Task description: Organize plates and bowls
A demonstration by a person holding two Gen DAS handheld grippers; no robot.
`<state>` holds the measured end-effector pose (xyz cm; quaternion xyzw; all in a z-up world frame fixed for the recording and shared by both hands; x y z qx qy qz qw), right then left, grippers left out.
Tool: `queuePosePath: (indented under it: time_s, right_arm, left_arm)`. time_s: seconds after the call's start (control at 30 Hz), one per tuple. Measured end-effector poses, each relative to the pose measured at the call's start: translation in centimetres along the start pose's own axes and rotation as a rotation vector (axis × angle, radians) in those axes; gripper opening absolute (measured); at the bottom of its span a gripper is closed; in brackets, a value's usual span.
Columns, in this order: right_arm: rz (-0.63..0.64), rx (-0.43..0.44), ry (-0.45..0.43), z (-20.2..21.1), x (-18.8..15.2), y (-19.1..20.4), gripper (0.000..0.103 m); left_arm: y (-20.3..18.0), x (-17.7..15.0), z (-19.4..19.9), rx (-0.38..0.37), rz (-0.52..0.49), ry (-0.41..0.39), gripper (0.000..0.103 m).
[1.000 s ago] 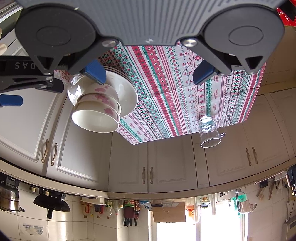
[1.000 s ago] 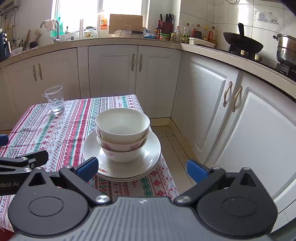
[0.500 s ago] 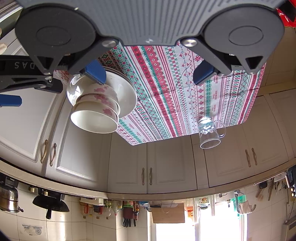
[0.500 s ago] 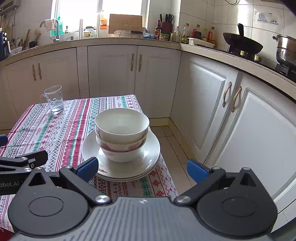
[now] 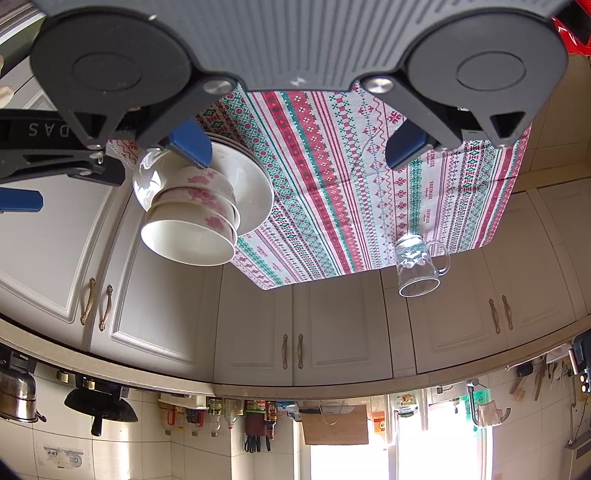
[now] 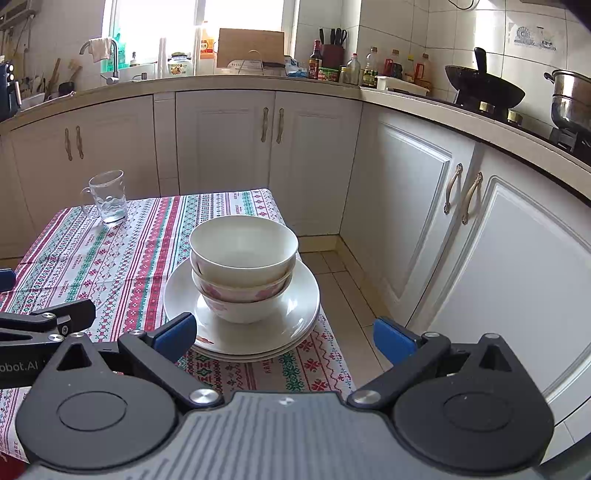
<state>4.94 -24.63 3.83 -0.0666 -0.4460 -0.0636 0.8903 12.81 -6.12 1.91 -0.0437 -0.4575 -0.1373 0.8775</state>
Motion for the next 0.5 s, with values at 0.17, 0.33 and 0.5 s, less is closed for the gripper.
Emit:
queuePosePath:
  time_s: [0.17,0.33,0.5]
  right_arm:
    - [0.0,0.0,0.001,-0.01,0.02,-0.03,0.103]
    - [0.0,0.0,0.001,0.01,0.04,-0.08,0.103]
    - [0.0,-0.002,0.002,-0.05,0.03,-0.13,0.103]
  left_arm:
    - [-0.07,-0.03,-0.05,0.002,0.001,0.002,0.1]
    - [-0.06,0.0,-0.17,0.005,0.003,0.006,0.1]
    - [-0.05,0.01,-0.34,0.005,0.005,0.011,0.1]
Point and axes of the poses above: each gripper's, at about its wrist camera, not at the fingertips, and z roughly against the way its jaws point, y to its left, x to its top, the point moved 2 cm from there along -z, roughly the way its jaws point, and after that the axes turned 2 degrees about x, right-handed, at the moved point
